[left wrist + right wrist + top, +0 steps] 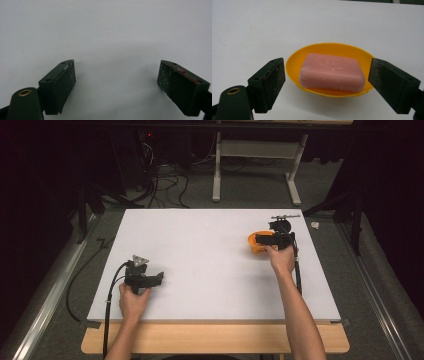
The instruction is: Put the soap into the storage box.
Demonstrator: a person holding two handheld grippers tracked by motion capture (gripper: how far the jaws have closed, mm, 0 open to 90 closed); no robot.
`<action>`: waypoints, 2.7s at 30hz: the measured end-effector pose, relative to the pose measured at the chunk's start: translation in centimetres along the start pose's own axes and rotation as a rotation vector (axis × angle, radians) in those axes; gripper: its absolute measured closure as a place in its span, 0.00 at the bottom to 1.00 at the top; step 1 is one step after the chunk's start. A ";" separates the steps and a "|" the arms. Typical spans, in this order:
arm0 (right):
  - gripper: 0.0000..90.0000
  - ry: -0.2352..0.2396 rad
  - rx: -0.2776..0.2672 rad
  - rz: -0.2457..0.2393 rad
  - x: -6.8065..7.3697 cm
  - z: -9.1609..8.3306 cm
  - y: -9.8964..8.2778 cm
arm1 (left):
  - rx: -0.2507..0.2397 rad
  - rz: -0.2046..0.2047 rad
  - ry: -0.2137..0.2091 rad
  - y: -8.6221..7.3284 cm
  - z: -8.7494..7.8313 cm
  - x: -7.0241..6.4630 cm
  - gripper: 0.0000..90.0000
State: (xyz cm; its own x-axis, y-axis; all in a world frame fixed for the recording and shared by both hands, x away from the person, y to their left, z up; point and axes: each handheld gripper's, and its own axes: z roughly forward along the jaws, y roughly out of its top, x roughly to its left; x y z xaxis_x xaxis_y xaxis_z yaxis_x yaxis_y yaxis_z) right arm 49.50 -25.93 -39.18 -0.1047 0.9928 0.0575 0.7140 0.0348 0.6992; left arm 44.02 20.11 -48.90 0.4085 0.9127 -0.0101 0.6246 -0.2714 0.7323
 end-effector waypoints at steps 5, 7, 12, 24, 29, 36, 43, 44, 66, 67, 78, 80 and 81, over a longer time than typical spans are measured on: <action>0.16 0.032 -0.013 -0.007 0.1 -0.9 0.0 | 0.000 0.000 0.000 0.0 0.0 0.0 0.17; 0.16 0.037 -0.019 -0.011 0.2 -1.0 0.0 | 0.000 0.000 0.000 0.0 0.0 0.0 0.17; 0.17 0.059 -0.035 -0.011 0.4 -1.9 -0.1 | 0.000 0.000 0.000 0.0 0.0 0.0 0.17; 0.18 0.093 -0.082 -0.011 0.5 -3.3 -0.8 | 0.000 0.000 0.001 0.0 0.0 0.0 0.17; 0.19 0.109 -0.091 -0.017 0.4 -4.0 -1.2 | 0.000 -0.001 0.001 0.0 0.0 0.0 0.17; 0.19 0.128 -0.117 -0.018 0.4 -5.0 -2.0 | 0.000 -0.001 0.001 0.0 0.0 0.0 0.17; 0.19 0.160 -0.145 -0.019 0.3 -6.1 -2.6 | -0.001 -0.001 0.000 0.0 0.0 0.0 0.17; 0.20 0.169 -0.152 -0.013 0.3 -6.3 -2.7 | 0.000 -0.001 0.000 0.0 0.0 0.0 0.17; 0.21 0.198 -0.190 -0.029 0.2 -7.9 -5.8 | 0.002 0.001 0.001 0.0 0.0 0.0 0.17; 0.21 0.201 -0.195 -0.032 0.2 -8.0 -6.1 | 0.002 0.001 0.000 0.0 0.0 0.0 0.17; 0.22 0.222 -0.208 -0.047 0.7 -8.5 -7.4 | 0.002 0.002 0.000 0.0 0.0 0.0 0.17; 0.22 0.224 -0.208 -0.049 0.8 -8.4 -7.5 | 0.002 0.002 0.000 0.0 0.0 0.0 0.17; 0.22 0.226 -0.205 -0.052 0.8 -8.4 -7.7 | 0.001 0.002 0.000 0.0 0.0 0.0 0.17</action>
State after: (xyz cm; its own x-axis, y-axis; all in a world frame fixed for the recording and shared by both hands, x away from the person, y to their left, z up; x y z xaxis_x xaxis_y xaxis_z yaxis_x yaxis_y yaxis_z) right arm 38.10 -26.31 -38.52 -0.3053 0.9389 0.1591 0.5517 0.0383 0.8331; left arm 44.01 20.12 -48.90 0.4095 0.9122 -0.0089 0.6249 -0.2734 0.7313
